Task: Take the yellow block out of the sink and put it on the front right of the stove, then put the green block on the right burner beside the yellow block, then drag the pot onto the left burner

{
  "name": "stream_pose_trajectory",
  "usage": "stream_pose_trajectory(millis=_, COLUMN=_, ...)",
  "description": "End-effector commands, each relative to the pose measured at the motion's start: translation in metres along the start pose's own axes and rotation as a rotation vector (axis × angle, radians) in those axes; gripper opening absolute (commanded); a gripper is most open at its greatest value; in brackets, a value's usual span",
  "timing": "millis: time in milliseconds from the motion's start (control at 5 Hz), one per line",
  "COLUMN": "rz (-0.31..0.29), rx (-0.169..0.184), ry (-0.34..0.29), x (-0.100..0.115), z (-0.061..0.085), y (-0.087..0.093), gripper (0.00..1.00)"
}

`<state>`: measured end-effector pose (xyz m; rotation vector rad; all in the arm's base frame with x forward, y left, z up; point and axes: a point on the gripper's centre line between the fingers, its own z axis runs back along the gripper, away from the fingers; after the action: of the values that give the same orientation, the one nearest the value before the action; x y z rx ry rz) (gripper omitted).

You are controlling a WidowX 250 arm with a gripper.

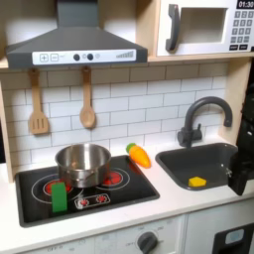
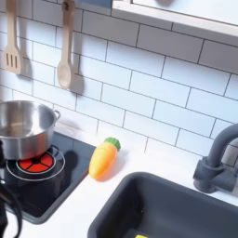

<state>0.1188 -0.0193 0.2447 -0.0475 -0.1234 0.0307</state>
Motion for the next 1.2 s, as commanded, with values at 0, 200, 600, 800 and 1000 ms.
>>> stream_pose_trajectory(millis=0, rz=0.0, rx=0.0, ry=0.002, x=0.0, z=0.0, y=0.0, gripper=1.0)
stream_pose_trajectory(millis=200, rz=0.016, rx=0.006, ry=-0.027, x=0.015, z=-0.001, y=-0.008, gripper=1.0)
stream_pose_trajectory(millis=600, rz=0.069, rx=0.008, ry=-0.019, x=0.05, z=-0.014, y=-0.025, gripper=1.0)
stream_pose_trajectory(millis=800, rz=0.116, rx=0.027, ry=-0.008, x=0.072, z=-0.021, y=-0.029, gripper=1.0)
stream_pose_trajectory(millis=1000, rz=0.149, rx=0.037, ry=-0.007, x=0.091, z=-0.025, y=-0.034, gripper=1.0)
